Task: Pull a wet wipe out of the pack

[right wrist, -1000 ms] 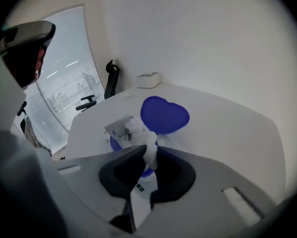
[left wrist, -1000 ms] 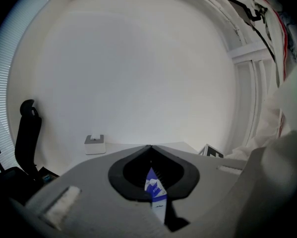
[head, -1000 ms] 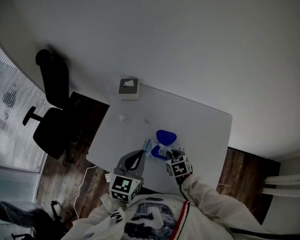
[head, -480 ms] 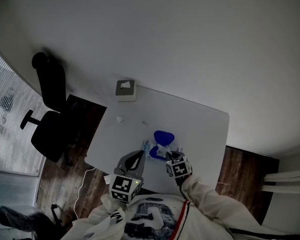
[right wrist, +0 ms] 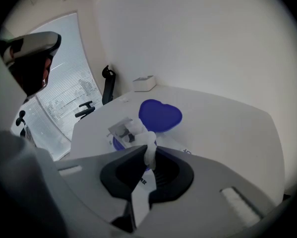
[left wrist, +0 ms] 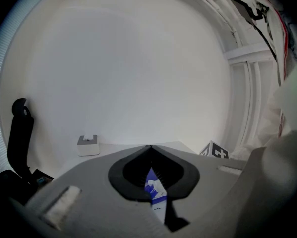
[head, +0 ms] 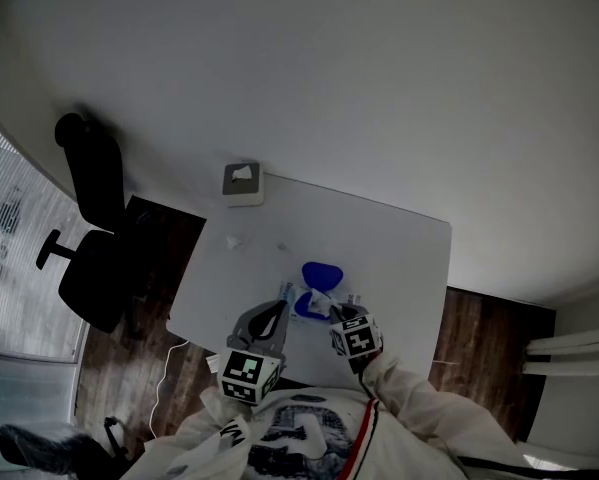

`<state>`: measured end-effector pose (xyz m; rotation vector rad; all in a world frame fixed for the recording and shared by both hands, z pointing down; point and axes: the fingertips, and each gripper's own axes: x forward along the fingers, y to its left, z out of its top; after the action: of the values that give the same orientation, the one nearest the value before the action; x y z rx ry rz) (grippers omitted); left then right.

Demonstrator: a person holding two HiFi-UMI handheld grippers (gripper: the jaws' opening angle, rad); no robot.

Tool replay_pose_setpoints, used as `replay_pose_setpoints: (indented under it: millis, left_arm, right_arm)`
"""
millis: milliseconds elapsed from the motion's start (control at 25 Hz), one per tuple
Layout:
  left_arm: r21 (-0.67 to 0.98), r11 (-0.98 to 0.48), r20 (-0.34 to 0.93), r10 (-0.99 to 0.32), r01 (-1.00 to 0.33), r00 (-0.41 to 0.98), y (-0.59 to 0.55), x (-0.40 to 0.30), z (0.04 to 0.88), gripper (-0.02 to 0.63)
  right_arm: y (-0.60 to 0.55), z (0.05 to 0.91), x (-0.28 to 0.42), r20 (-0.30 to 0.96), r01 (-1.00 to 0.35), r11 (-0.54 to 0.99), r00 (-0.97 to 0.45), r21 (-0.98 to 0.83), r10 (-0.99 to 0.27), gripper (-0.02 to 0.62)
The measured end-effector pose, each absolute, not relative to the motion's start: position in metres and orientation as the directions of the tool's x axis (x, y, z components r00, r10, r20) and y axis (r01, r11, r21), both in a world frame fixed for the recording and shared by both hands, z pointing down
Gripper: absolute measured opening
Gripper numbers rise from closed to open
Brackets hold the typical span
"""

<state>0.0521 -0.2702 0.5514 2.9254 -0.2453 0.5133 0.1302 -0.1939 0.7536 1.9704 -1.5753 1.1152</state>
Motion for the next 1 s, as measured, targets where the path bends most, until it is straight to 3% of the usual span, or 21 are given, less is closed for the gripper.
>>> replay_pose_setpoints:
  millis: [1000]
  left_arm:
    - [0.118,-0.989,0.321,-0.043,-0.085,0.946,-0.262,0.092,0.547,0.005]
  right_arm:
    - [-0.167,0.67,0.181,0.641,-0.853,-0.487,0.272,-0.185,-0.718,0.018]
